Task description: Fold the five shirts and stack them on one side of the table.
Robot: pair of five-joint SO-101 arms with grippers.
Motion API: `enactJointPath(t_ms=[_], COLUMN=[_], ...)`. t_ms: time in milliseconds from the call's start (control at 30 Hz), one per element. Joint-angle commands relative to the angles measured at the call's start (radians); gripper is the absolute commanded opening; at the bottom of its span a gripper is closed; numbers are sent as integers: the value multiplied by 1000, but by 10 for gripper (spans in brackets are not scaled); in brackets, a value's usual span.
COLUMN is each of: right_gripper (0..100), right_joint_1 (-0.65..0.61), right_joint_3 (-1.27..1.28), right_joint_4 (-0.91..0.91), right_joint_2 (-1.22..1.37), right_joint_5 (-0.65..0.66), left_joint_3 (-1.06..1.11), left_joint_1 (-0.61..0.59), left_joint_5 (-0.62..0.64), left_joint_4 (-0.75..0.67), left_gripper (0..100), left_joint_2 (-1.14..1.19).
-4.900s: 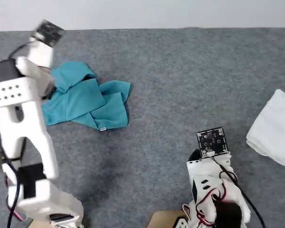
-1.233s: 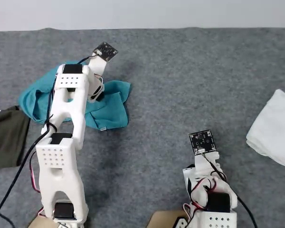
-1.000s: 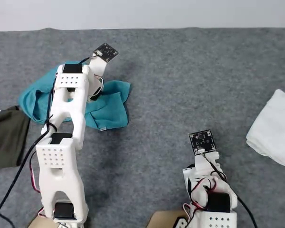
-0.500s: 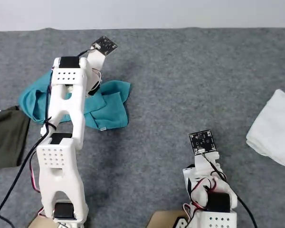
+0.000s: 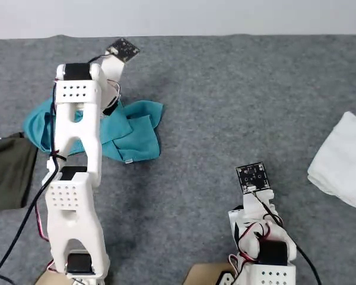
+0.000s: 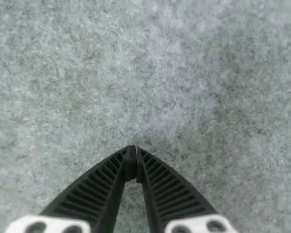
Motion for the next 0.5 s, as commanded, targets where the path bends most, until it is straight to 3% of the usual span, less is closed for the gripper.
enactJointPath(t_ms=[0, 467], right_gripper=[9, 9], right_joint_1=[13, 13], right_joint_3=[15, 15], right_joint_4=[-10, -10], right_joint_2=[-10, -10], right_joint_5=[6, 6], left_joint_3=[-59, -67], left_joint_1=[3, -3], left_joint_5=[-8, -3], left_joint_4=[21, 78], left_gripper=[3, 3], left_joint_2=[-15, -26])
